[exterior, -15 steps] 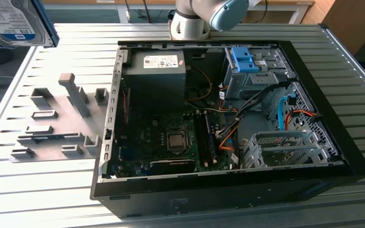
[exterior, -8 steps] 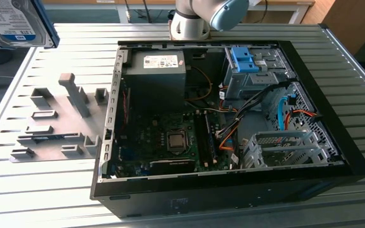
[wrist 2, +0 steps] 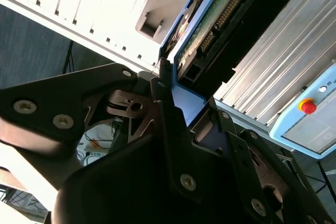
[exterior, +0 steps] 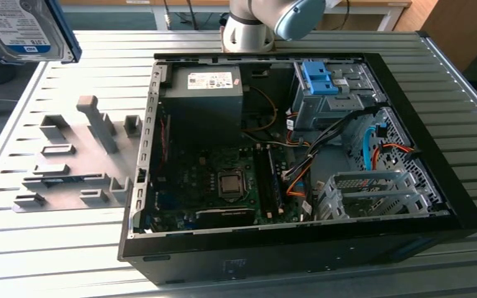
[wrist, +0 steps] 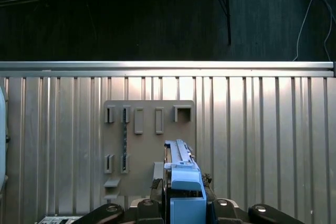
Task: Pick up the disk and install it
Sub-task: 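Pick up the disk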
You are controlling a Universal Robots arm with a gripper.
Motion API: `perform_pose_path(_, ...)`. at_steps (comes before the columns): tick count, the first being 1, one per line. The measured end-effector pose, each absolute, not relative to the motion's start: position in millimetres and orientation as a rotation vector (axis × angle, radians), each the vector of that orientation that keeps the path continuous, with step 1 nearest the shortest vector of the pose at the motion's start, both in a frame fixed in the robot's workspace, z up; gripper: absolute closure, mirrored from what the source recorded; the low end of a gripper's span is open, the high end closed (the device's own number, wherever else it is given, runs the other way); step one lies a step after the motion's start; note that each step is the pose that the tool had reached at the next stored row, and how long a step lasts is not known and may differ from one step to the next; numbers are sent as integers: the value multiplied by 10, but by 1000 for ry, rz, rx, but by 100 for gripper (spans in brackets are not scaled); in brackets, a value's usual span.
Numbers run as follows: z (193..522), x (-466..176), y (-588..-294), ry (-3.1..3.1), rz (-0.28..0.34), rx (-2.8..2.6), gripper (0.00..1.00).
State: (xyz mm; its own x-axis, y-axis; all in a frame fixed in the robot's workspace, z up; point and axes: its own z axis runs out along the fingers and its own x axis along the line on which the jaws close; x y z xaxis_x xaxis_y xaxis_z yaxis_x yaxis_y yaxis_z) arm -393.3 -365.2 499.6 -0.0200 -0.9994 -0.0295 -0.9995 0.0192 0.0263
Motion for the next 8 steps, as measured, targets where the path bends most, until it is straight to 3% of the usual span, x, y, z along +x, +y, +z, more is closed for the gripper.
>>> perform_pose_path(8,4996,-3931,-3651,2241,62,-2197,63)
